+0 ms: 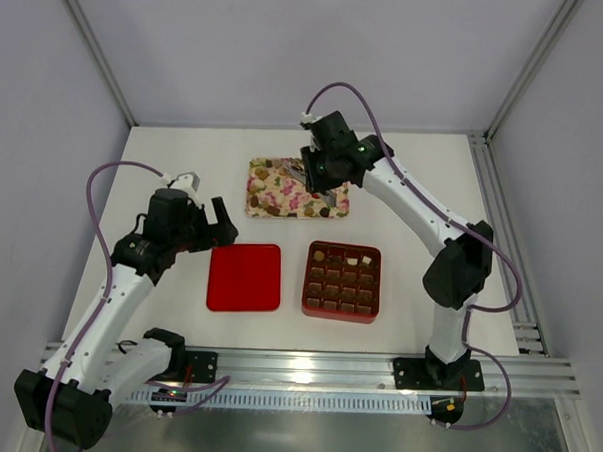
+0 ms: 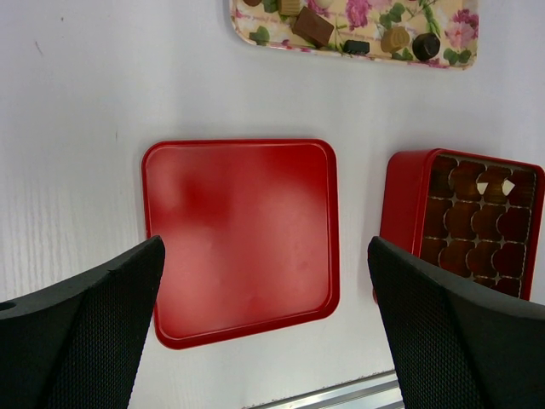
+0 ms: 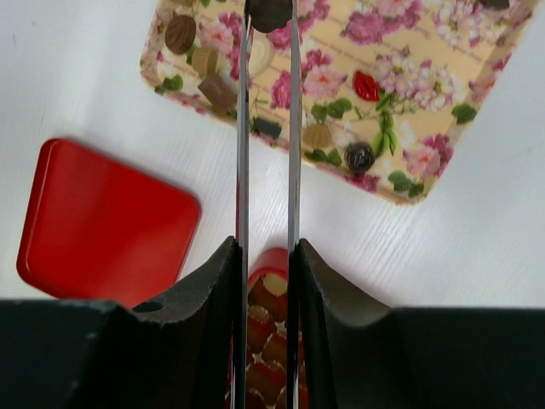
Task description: Pack the chocolate
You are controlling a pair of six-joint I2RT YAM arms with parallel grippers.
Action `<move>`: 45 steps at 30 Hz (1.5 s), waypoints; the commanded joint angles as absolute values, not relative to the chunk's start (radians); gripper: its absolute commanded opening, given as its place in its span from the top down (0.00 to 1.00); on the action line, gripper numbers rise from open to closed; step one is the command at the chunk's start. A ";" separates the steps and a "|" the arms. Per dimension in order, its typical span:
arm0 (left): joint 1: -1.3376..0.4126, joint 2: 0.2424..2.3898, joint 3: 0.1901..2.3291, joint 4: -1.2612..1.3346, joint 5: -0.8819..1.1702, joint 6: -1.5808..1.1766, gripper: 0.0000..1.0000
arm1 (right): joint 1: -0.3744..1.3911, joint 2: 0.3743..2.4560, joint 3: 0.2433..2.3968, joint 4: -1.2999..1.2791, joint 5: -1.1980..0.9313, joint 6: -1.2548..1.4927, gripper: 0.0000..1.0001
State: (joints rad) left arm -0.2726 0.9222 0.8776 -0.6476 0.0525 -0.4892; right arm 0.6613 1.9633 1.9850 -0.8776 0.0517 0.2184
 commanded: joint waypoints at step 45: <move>-0.268 0.925 0.900 -0.641 0.032 -0.485 0.00 | 0.844 1.003 0.977 -0.851 -0.025 0.485 0.68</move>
State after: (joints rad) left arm -0.2726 0.9237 0.8776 -0.6479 0.0452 -0.4892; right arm 0.8215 0.9913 0.9756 -0.9054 -0.0448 0.4572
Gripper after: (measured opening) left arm 0.996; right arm 0.331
